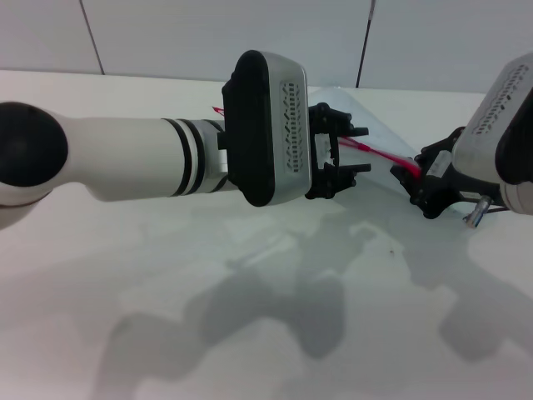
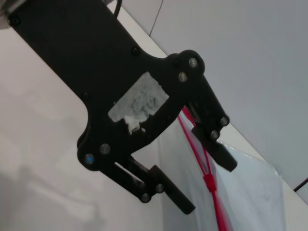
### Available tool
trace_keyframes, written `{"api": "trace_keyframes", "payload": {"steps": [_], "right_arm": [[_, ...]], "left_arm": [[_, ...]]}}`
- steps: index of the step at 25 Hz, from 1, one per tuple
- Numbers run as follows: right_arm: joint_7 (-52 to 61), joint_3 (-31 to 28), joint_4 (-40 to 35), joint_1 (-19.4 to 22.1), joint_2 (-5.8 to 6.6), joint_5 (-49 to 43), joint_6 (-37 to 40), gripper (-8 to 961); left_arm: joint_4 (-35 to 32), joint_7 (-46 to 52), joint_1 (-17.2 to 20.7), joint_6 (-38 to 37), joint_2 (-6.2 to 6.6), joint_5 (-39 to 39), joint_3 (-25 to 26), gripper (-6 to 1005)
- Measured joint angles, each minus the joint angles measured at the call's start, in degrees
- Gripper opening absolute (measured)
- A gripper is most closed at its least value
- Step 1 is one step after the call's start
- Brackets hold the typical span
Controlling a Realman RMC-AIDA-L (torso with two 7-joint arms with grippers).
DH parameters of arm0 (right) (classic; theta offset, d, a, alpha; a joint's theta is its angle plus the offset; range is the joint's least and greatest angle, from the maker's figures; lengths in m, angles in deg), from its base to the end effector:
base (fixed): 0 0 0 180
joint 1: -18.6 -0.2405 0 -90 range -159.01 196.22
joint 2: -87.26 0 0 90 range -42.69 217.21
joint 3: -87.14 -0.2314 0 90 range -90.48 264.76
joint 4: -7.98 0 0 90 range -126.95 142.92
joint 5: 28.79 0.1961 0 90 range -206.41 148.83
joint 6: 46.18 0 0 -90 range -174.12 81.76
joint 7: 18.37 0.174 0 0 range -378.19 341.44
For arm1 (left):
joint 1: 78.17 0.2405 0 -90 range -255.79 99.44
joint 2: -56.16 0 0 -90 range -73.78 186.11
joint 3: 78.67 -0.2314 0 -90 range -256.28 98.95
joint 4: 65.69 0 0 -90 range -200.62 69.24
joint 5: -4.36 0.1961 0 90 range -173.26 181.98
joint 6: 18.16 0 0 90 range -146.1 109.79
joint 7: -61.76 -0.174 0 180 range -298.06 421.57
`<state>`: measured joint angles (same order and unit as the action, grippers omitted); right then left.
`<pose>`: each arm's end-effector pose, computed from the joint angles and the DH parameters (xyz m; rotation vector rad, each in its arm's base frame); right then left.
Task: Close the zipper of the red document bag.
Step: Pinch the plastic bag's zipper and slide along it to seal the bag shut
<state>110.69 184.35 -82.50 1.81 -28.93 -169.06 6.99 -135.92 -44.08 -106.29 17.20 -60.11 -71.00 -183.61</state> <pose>0.1522 0.3465 -0.0210 -2.4809 0.2050 -0.1023 -0.0954 0.3615 -0.0791 -2.4888 0.6088 -0.1237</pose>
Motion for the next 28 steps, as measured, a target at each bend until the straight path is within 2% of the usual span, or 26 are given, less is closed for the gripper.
{"api": "trace_keyframes", "payload": {"steps": [8,14,28], "right_arm": [[0.0,0.0,-0.2,0.0,0.0,0.0,0.0,49],[0.0,0.0,-0.2,0.0,-0.07,0.0,0.0,49],[0.1,0.1,-0.5,0.0,-0.09,0.0,0.1,49]], "left_arm": [[0.3,0.4,-0.1,0.1,0.03,0.0,0.0,342],[0.3,0.2,0.0,-0.1,-0.02,-0.1,-0.1,234],[0.2,-0.1,0.0,-2.6,0.0,0.2,-1.4,168]]}}
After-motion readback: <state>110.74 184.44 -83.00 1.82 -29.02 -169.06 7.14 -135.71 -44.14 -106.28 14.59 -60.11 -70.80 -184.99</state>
